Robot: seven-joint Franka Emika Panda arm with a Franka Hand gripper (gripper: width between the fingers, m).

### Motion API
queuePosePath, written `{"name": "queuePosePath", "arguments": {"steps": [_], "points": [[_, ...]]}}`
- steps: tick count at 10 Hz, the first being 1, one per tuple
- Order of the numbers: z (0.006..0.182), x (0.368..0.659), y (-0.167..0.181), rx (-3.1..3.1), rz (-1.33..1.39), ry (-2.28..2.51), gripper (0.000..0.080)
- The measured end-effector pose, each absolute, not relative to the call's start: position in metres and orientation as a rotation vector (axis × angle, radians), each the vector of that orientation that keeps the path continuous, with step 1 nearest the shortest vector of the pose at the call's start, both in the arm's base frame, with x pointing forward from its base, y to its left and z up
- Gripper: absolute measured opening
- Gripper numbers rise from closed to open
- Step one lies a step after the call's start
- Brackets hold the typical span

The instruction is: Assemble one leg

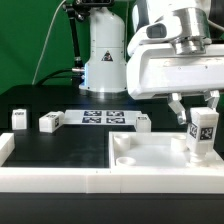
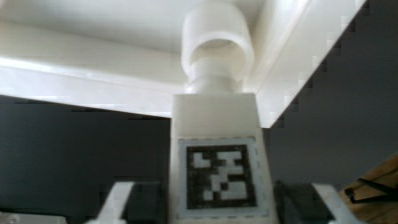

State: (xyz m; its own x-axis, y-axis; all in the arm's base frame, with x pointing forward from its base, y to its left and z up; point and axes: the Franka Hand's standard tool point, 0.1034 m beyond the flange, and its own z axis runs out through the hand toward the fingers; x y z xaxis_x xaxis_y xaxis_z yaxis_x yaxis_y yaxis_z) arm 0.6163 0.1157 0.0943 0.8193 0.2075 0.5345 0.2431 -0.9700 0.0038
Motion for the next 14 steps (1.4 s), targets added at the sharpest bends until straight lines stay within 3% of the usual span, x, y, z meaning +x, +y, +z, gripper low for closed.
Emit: {"name": "queuePosePath", "arguments": {"steps": [9,14], "points": [[0.088,0.595,0.117,-2.934,-0.861,-0.369,0.0291],[0.08,0.6,0.119,-2.923,-0.904,-0.37,0.0291]]}}
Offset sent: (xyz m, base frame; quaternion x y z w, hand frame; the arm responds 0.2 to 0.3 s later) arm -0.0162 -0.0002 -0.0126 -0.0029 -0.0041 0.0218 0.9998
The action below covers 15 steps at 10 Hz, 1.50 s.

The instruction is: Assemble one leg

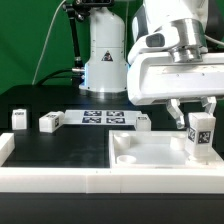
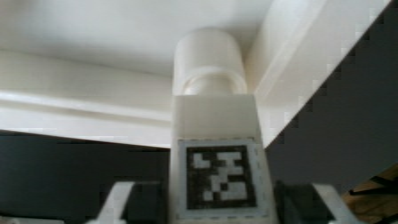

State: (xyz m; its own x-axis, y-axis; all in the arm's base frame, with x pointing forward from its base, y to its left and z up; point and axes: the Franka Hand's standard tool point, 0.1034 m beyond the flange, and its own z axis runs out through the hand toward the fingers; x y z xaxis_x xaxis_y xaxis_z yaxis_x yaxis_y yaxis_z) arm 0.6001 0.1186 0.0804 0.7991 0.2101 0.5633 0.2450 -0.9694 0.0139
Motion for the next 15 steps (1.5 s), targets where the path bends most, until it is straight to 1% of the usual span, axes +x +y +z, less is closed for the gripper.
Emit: {"name": "queuePosePath", "arguments": {"steps": [4,5,6,7,8,12,15], "points": [[0.078,0.6,0.118,-2.93,-0.886,-0.398,0.0291],[0.078,0.599,0.118,-2.93,-0.883,-0.398,0.0473],[0.078,0.599,0.118,-2.93,-0.883,-0.398,0.0588],[0.078,0.599,0.118,-2.93,-0.883,-0.398,0.0588],[0.078,0.599,0.118,-2.931,-0.883,-0.398,0.0639],[0.079,0.599,0.118,-2.931,-0.88,-0.398,0.0649],[0.104,0.605,0.122,-2.946,-0.789,-0.401,0.0649]]}}
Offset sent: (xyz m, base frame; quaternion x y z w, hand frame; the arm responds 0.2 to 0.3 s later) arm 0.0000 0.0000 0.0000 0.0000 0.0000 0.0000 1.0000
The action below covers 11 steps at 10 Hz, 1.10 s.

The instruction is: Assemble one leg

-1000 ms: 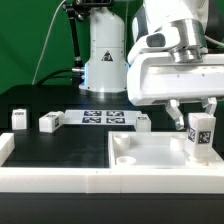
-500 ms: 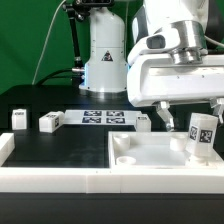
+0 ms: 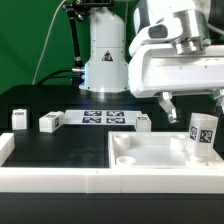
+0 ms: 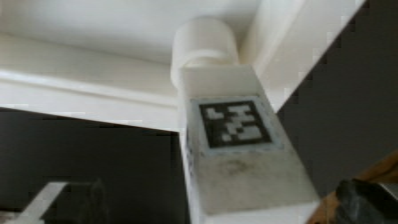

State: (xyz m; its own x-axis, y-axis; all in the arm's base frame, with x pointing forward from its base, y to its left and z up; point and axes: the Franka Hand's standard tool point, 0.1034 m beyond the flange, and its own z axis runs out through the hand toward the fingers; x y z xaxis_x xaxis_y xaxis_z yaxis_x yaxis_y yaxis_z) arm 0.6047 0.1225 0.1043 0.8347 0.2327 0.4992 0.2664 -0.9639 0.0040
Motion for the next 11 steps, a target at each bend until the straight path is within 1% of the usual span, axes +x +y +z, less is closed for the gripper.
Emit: {"name": "queuePosePath", "arguments": {"steps": [1,2,3,4,5,6,7,8,9,10,11], "points": [[0.111,0.61,0.123,-2.941,-0.809,-0.399,0.0649],[0.109,0.611,0.123,-2.947,-0.778,-0.396,0.0649],[0.104,0.61,0.127,-2.971,-0.615,-0.393,0.0649],[0.103,0.613,0.129,-2.987,-0.479,-0.38,0.0649],[0.101,0.614,0.128,-3.0,-0.369,-0.364,0.0649],[0.098,0.614,0.127,-3.005,-0.318,-0.358,0.0649],[0.094,0.606,0.127,-3.012,-0.167,-0.356,0.0649],[0.094,0.607,0.125,-3.009,-0.002,-0.356,0.0649],[0.092,0.615,0.124,-3.011,-0.05,-0.348,0.0649],[0.088,0.613,0.123,-3.013,-0.072,-0.346,0.0649],[0.089,0.613,0.123,-3.013,-0.069,-0.347,0.0601]]}}
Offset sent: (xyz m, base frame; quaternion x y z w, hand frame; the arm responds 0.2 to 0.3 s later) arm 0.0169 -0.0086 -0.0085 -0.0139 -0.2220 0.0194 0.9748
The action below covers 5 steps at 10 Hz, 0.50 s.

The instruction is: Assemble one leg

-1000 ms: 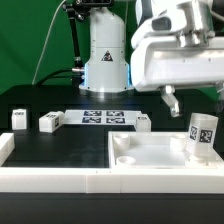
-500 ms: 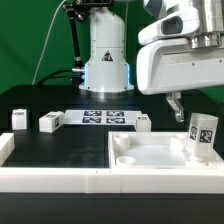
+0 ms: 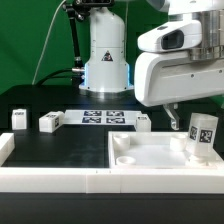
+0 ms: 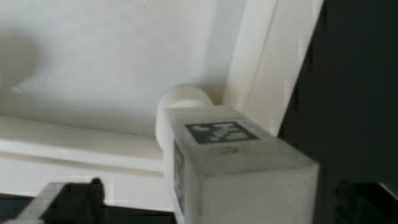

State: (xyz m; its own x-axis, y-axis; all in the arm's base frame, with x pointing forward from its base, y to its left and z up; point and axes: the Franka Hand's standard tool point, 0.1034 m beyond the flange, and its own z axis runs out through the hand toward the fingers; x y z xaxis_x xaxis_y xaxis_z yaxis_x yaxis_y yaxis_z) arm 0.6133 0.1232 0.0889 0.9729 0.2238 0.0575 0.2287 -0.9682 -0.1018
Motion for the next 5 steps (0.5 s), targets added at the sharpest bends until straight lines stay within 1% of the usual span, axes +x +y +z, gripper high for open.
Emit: {"name": "queuePosePath", "arguments": {"steps": [1,2,3,4,5], "points": [[0.0889,0.6135,0.1231,-3.013,-0.07,-0.347,0.0601],[0.0887,0.6134,0.1231,-3.013,-0.071,-0.347,0.0413],[0.0889,0.6138,0.1226,-3.014,-0.072,-0.346,0.0413],[0.0894,0.6151,0.1209,-3.016,-0.079,-0.33,0.0302],[0.0895,0.6154,0.1205,-3.018,-0.079,-0.306,0.0302]]}}
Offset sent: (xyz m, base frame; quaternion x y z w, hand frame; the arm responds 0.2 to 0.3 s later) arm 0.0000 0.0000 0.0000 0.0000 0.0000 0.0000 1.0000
